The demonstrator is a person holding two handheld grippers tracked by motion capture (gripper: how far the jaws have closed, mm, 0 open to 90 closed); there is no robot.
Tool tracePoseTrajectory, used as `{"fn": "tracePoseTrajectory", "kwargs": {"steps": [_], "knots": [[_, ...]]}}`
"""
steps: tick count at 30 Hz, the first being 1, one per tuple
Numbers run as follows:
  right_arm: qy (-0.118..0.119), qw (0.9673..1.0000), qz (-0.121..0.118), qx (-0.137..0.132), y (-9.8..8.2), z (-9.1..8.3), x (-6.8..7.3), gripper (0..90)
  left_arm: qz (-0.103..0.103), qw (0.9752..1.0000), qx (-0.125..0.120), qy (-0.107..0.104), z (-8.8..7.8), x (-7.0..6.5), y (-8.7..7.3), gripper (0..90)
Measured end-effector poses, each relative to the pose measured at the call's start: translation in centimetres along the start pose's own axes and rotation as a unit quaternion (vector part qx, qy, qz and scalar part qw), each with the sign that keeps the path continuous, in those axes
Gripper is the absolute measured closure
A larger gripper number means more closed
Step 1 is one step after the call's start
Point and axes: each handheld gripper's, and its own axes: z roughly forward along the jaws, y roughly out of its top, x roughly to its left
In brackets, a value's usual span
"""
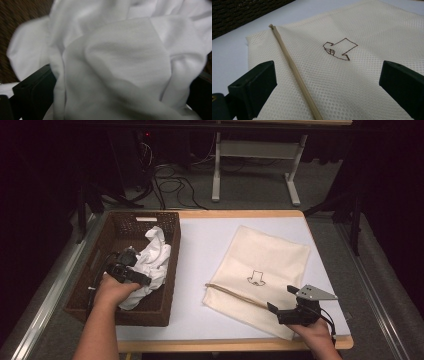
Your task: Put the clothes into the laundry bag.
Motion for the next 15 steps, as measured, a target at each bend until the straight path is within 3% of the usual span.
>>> {"fn": "tracePoseTrajectory", "kwargs": {"steps": [3,7,10,15], "knots": [[0.001,1.0,-0.001,0.001,0.0,0.0,0.0,1.6,0.002,0.9996,0.029,-0.008,0.6,0.0,0.0,0.0],[0.001,1.0,-0.002,0.002,0.0,0.1,0.0,1.7,0.036,0.9969,0.069,0.014,1.6,-0.9,-0.1,0.5],[0.001,1.0,-0.002,0.003,0.0,0.1,0.1,1.8,0.04,0.9964,0.07,0.025,1.5,-1.0,0.0,3.8],[0.002,1.0,-0.003,0.005,0.0,0.1,0.2,1.9,0.032,0.9974,0.055,0.035,0.9,-0.8,0.0,19.1]]}}
